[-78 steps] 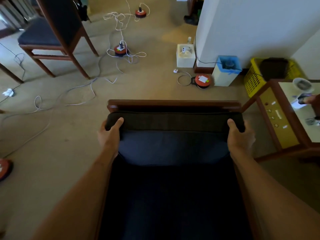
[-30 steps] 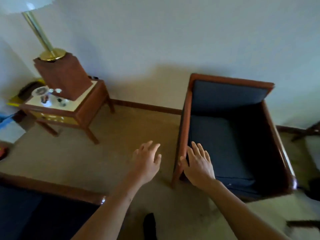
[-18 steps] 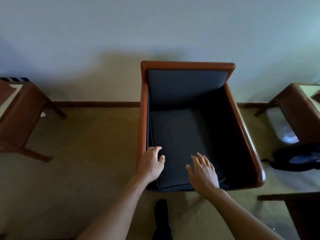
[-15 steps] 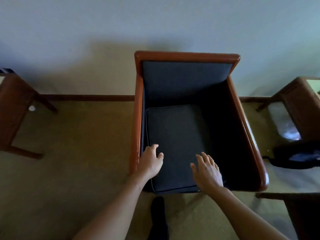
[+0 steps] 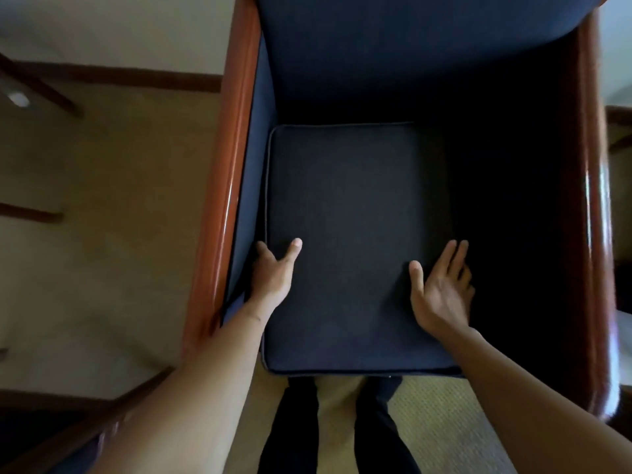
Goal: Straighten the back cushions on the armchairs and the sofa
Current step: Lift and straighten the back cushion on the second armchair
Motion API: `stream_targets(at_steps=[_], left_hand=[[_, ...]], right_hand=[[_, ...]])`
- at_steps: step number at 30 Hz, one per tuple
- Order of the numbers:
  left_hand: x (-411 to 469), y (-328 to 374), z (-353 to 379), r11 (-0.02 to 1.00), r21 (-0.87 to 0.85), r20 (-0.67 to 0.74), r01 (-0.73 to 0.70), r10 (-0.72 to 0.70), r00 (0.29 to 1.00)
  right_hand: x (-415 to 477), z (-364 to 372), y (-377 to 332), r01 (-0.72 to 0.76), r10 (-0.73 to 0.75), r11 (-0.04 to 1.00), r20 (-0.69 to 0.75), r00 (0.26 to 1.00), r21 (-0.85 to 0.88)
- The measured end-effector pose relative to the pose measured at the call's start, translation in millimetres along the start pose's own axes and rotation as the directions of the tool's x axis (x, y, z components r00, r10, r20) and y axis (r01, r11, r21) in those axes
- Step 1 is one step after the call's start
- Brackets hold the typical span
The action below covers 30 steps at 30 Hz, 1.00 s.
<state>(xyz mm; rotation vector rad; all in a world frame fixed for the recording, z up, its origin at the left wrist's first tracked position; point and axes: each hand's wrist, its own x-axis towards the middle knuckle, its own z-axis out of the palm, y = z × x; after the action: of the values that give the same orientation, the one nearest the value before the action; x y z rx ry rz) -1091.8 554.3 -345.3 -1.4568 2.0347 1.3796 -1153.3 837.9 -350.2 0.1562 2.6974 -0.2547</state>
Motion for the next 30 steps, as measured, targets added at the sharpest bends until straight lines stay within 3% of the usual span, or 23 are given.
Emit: stream_targets(at_steps=[5,10,13,17,20,23,25,27,30], left_hand=[[2,-3,6,0.977,-0.212,-0.054,0.028,-0.04,0.998],[-9,15,-8,0.95,-0.289,0.07,0.122,-0.106,0.992],[-27,30,-20,0.935,-0.325,0.217,0.141,-0.071,0.974],[-71,68,-32,0.94,-0.342,0.226,-0.008,0.09,0.97],[-112,110,-30,0.938,-0.317,0.178,-0.142,0.206,0.962],[-151,151,-20,0.932,-0.272,0.114,-0.238,0.277,0.954],[-174,175,-19,0.93,-0.174,0.09,-0.323,0.342,0.935],[-195,199,-23,0.905,0.011,0.104,-0.426,0.422,0.9],[-233,229,-32,0.731,0.327,0.241,-0.599,0.548,0.801]], right_hand=[[15,19,15,-0.004,0.027,0.987,-0.14,0.99,0.163],[19,24,27,0.045,0.016,0.948,-0.186,0.982,0.316],[24,13,37,0.036,0.013,0.936,-0.136,0.991,0.35],[22,-22,43,-0.008,-0.001,0.943,0.028,1.0,0.332],[10,-64,24,0.072,-0.131,0.911,0.12,0.984,0.407],[-5,-127,-6,0.349,-0.409,0.803,0.022,0.912,0.483],[-10,-180,-18,0.561,-0.564,0.735,-0.115,0.818,0.38],[-14,-234,-22,0.704,-0.677,0.696,-0.197,0.709,0.141],[-22,-302,-19,0.752,-0.787,0.616,-0.203,0.582,-0.234]])
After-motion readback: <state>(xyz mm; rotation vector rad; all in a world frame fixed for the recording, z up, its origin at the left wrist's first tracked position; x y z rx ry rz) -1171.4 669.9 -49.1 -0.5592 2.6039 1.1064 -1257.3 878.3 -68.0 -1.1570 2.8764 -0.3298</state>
